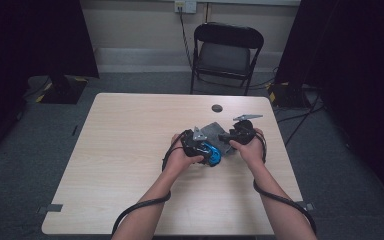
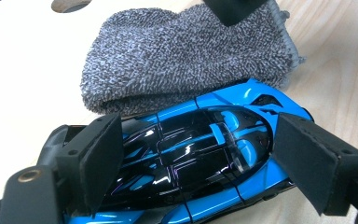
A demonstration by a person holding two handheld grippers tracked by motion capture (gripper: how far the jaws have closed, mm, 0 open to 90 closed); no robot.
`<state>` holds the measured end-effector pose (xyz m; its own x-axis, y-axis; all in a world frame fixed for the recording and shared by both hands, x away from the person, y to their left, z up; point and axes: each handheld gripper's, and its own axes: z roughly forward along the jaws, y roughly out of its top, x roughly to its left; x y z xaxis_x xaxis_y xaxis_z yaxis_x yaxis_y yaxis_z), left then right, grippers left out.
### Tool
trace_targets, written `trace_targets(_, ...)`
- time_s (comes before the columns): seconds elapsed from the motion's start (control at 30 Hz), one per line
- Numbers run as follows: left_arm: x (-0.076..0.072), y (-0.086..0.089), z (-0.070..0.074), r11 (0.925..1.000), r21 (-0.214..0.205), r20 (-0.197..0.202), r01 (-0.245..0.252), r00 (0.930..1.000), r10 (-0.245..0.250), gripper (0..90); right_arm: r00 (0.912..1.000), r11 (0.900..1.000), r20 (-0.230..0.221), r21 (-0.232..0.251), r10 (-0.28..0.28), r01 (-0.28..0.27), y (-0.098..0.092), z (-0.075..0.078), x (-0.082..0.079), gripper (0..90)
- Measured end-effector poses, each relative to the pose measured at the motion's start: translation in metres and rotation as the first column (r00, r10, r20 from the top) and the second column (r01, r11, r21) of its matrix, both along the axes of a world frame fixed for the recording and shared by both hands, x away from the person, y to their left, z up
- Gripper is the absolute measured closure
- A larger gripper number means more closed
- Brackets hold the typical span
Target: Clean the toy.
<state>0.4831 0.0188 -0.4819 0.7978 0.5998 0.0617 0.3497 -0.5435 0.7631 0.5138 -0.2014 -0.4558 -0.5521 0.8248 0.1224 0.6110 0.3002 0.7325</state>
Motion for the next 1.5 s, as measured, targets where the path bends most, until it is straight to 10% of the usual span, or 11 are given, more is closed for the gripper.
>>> trace_targets(0.33,-0.001,0.000,-0.001,0.9999,-0.011,0.009,0.003,1.0000,-0.003,15.9,0.9989,0.9977,-0.044,-0.066,-0.019,0.016,0.005,-0.030,-0.001,43.1)
trace_targets(0.6,-0.001,0.000,-0.002,0.9999,-0.012,0.010,0.004,0.9999,-0.004,15.9,0.9981,0.9985,-0.061,-0.055,-0.002,-0.001,0.008,-0.029,0.010,74.1)
trace_targets(0.93,-0.001,0.001,-0.002,0.9999,-0.015,0.009,0.006,0.9999,-0.006,15.9,0.9944,0.9942,-0.024,-0.030,0.103,-0.103,0.039,-0.028,0.028,75.3)
trace_targets(1.07,-0.001,0.002,-0.003,0.9998,-0.022,0.013,0.003,0.9999,-0.002,16.0,0.9889,0.9846,-0.013,-0.092,0.148,-0.148,0.051,-0.031,0.032,76.1)
trace_targets(1.5,-0.001,0.002,-0.002,0.9996,-0.026,0.013,-0.005,0.9999,0.005,16.7,0.9677,0.9636,-0.016,-0.089,0.252,-0.252,0.030,-0.029,0.026,77.1)
